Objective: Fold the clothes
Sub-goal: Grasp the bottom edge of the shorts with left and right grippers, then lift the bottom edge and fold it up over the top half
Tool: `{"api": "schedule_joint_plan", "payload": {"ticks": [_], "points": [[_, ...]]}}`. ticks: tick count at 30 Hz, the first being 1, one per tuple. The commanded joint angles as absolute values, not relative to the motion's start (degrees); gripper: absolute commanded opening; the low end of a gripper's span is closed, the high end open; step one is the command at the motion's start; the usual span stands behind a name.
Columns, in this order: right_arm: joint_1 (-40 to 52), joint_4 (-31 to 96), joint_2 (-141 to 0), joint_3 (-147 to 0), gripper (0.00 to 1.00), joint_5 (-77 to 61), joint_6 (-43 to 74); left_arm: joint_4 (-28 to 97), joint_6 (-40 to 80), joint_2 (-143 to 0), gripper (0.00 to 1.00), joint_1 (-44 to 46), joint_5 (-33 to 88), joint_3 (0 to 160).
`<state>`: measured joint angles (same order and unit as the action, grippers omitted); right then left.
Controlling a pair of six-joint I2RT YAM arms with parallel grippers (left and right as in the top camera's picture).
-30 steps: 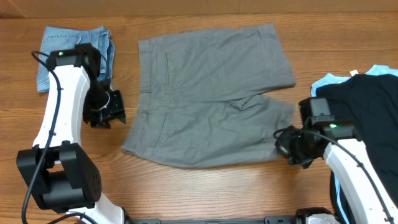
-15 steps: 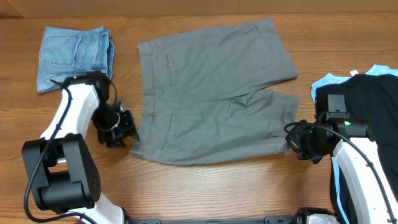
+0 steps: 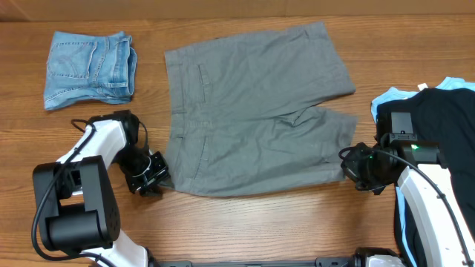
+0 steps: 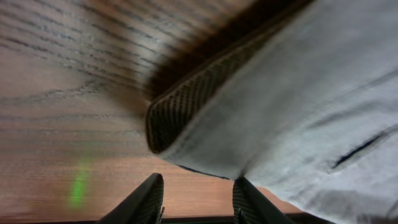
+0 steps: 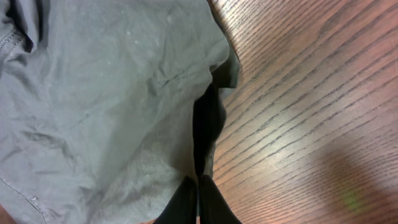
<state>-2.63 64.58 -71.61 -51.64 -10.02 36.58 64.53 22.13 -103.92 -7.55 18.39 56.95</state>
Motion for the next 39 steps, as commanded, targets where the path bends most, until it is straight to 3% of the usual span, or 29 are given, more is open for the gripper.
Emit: {"api": "schedule_joint_plan", "payload": {"ticks": [1,5,9,13,14,15,25,39], "points": [[-2.9,64.4,-70.9,-53.2,0.05,-9.1,35.9,60.8,26.2,-102.8,0.44,-7.7,17.0,55.2],[-2.9,64.4,-70.9,-53.2,0.05,-9.0,35.5,55.4,27.9,-102.8,0.48,-7.7,17.8,54.7],[-2.9,64.7,-70.9,-53.2,0.05,-9.1,35.5,54.9,30.0,-102.8,0.41,-7.7,15.6,54.4],[-2.9,64.8,-70.9,-53.2,0.05,-9.0,35.5,53.0,32.0,-102.8,0.18,-7.7,13.4,52.7],[-2.9,64.9,-70.9,-53.2,0.05,-9.0,35.5,52.8,32.2,-102.8,0.07,-7.7,13.3,52.1],[-2.9,64.9,-70.9,-53.2,0.05,-9.0,35.5,52.8,32.2,-102.8,0.04,-7.7,13.4,51.9],[-2.9,69.2,-70.8,-58.3,0.04,-9.0,32.9,59.0,26.8,-96.9,0.04,-7.9,19.0,51.9],[-2.9,88.6,-69.4,-88.8,0.04,-5.4,31.0,78.4,26.7,-62.0,0.04,-7.9,15.7,51.9]]}}
